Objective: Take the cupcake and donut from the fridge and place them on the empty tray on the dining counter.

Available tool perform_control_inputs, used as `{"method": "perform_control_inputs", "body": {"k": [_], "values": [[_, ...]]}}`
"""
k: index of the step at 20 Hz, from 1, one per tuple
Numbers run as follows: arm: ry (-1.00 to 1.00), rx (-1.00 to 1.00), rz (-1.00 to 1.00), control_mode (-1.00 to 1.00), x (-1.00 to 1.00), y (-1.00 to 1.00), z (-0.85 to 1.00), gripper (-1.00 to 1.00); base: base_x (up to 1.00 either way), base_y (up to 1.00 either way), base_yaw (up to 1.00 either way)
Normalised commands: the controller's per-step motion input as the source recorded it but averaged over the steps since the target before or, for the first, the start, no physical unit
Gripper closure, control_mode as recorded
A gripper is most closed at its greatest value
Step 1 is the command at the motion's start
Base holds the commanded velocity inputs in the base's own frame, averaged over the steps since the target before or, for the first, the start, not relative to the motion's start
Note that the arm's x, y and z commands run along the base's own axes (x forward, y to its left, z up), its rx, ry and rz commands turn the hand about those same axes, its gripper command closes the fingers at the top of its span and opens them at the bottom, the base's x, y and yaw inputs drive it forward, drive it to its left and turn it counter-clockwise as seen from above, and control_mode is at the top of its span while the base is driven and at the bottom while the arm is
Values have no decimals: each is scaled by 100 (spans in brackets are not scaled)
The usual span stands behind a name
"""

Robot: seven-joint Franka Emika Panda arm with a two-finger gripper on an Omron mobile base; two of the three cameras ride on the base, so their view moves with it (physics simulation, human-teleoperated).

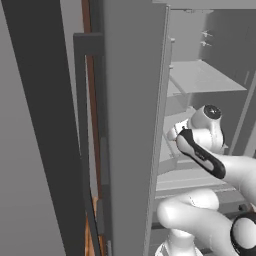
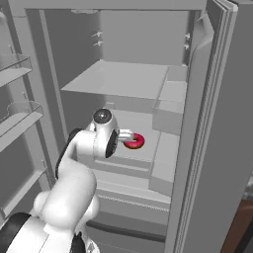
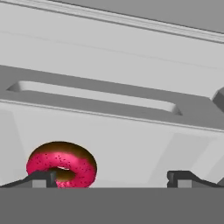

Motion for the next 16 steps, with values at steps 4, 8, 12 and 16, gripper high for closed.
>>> {"method": "perform_control_inputs", "body": {"k": [4, 8, 12, 16], "values": [[0, 0, 4, -100, 32, -11, -21, -100, 0, 0, 0], [0, 0, 3, -100, 31, -4, -25, -100, 0, 0, 0], [0, 0, 1, -100, 45, -6, -21, -100, 0, 0, 0], [1, 0, 0, -100, 46, -12, -18, -100, 0, 0, 0]]}}
